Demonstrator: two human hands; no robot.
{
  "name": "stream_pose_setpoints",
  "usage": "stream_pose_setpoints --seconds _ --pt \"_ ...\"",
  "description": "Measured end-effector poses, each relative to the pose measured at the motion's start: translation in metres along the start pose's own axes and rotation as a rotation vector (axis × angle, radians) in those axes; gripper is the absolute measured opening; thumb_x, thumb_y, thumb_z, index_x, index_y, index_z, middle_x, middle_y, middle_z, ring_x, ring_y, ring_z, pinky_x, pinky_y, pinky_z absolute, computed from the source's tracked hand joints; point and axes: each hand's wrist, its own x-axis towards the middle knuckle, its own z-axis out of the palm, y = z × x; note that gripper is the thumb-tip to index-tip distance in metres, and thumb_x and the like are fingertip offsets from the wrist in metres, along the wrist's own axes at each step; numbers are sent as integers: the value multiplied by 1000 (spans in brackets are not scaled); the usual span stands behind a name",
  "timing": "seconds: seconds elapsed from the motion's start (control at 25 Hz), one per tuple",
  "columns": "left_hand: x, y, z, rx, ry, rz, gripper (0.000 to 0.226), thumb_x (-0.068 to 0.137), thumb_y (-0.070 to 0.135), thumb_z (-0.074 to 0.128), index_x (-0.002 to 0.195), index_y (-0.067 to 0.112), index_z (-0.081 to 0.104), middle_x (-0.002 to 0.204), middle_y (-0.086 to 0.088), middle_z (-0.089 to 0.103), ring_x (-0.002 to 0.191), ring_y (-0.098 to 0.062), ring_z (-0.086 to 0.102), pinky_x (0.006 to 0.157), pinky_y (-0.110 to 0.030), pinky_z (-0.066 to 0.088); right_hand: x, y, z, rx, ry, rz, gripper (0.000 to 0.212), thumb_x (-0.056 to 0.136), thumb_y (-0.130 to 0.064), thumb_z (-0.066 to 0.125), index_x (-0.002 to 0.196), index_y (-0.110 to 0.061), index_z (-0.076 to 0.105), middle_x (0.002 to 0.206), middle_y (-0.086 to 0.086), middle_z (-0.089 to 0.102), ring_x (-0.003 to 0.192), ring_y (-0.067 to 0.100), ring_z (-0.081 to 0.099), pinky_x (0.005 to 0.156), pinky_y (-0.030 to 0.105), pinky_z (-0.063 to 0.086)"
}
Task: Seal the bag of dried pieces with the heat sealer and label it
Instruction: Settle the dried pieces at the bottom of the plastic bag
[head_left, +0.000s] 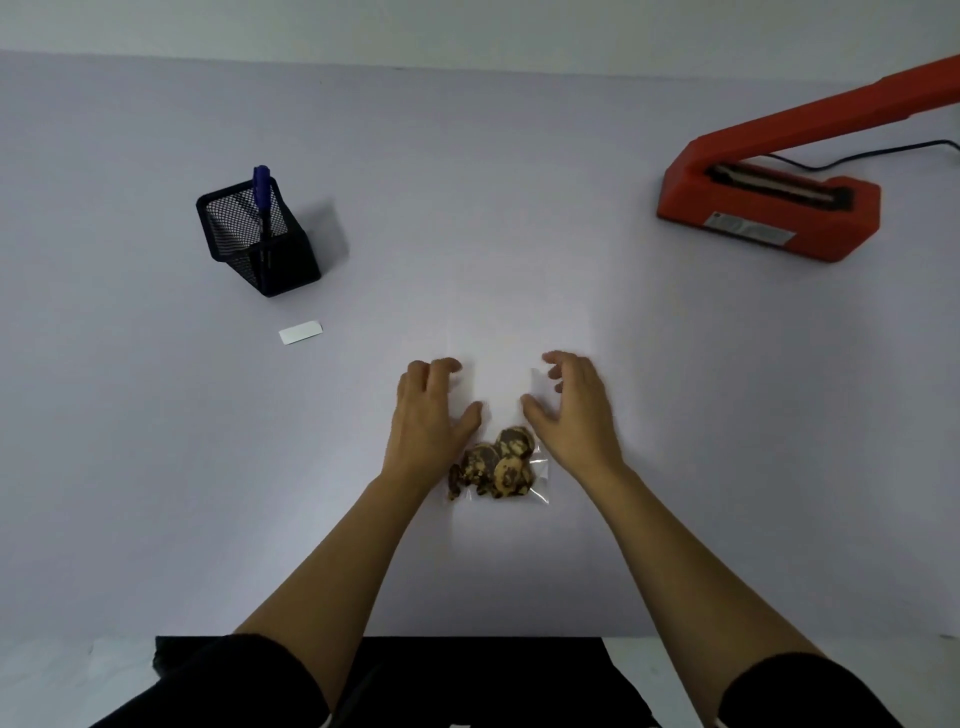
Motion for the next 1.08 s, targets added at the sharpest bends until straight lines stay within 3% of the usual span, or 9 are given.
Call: stream_pose_setpoints --seconds 0.12,0.2,0.36,0.56,0.64,0.84,1.08 --pt "5 -1 2 4 -91 242 9 85 6 61 91 2 66 86 -12 62 72 -24 59 64 -40 53 4 -7 0 -47 -135 -150 15 87 -13 60 100 -10 65 95 6 65 86 16 59 80 34 52" --pt "11 -2 3 35 -154 230 11 87 5 57 87 2 67 83 -13 63 71 -28 60 63 -38 51 9 -10 1 -133 -259 -113 15 87 -14 58 97 -11 69 94 7 69 85 19 63 78 28 52" --pt "22 -6 -3 82 -153 158 14 88 5 54 87 0 67 83 -13 64 72 -28 59 66 -35 49 20 -12 -4 -279 -267 -68 19 87 -12 55 97 -9 70 96 9 72 90 22 63 81 32 52" --pt "33 -1 -7 110 -335 202 15 84 7 57 93 6 69 93 -9 63 83 -25 60 74 -32 49 28 -17 -4 -179 -315 -96 18 85 -10 60 100 -11 71 96 7 73 89 20 66 85 32 54" --pt "34 -3 -6 109 -336 195 16 84 7 58 97 5 68 98 -11 61 86 -27 60 75 -31 48 28 -14 0 -163 -318 -79 18 85 -10 60 99 -12 71 96 7 72 88 20 65 84 30 53" --pt "48 -6 -12 200 -379 241 40 81 17 65 119 7 57 118 -13 51 104 -30 47 88 -33 41 39 -13 -3 -224 -363 -106 29 84 -12 63 112 -11 63 113 7 58 104 22 54 90 29 44" --pt "75 -5 -25 353 -512 220 87 70 44 74 140 19 31 141 -4 32 124 -26 30 102 -39 35 62 -21 -13 -356 -435 -100 70 71 -25 77 132 -13 44 133 5 42 124 23 38 99 35 38"
